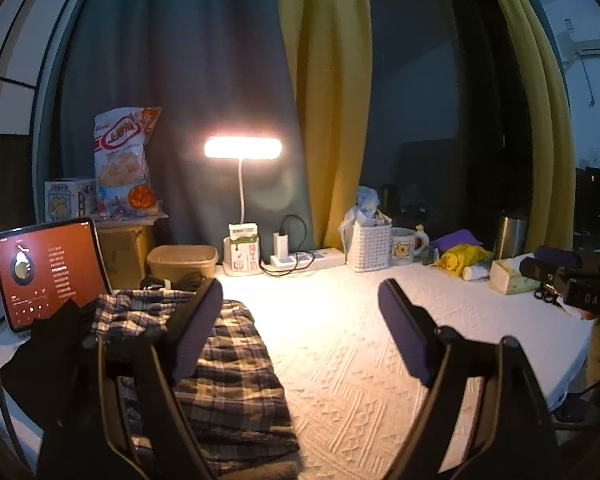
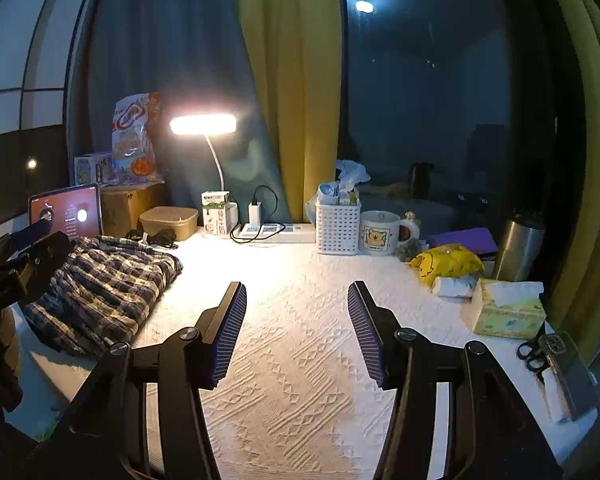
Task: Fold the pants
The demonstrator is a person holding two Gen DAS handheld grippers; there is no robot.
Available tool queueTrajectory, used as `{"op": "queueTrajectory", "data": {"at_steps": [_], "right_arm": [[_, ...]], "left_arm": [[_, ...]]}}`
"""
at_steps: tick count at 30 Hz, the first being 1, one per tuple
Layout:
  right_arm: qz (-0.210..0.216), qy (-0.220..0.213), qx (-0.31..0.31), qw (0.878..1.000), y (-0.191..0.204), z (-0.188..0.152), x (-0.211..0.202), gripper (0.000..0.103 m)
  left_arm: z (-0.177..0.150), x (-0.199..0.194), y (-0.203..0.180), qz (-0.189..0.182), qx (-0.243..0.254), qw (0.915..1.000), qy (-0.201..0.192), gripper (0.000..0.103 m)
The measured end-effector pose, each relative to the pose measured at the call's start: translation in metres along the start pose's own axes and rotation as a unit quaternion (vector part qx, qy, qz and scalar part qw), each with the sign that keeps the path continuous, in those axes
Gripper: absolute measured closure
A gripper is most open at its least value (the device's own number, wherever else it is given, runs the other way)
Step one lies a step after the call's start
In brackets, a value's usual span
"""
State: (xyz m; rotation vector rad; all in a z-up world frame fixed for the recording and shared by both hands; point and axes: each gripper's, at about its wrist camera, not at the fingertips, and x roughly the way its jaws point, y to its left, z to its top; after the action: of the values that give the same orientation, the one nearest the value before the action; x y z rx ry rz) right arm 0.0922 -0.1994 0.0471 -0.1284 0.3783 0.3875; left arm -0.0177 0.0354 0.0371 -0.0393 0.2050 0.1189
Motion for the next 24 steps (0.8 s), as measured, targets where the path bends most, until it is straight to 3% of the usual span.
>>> {"op": "queueTrajectory", "data": {"at_steps": [24], "right_arm": [[0.007, 0.007, -0.003, 1.0, 0.0036, -0.0033, 0.0047, 0.047]], "left_arm": [[-0.003, -0.0037, 0.0043, 0.003, -0.006, 1.0, -0.001, 0.022]]}}
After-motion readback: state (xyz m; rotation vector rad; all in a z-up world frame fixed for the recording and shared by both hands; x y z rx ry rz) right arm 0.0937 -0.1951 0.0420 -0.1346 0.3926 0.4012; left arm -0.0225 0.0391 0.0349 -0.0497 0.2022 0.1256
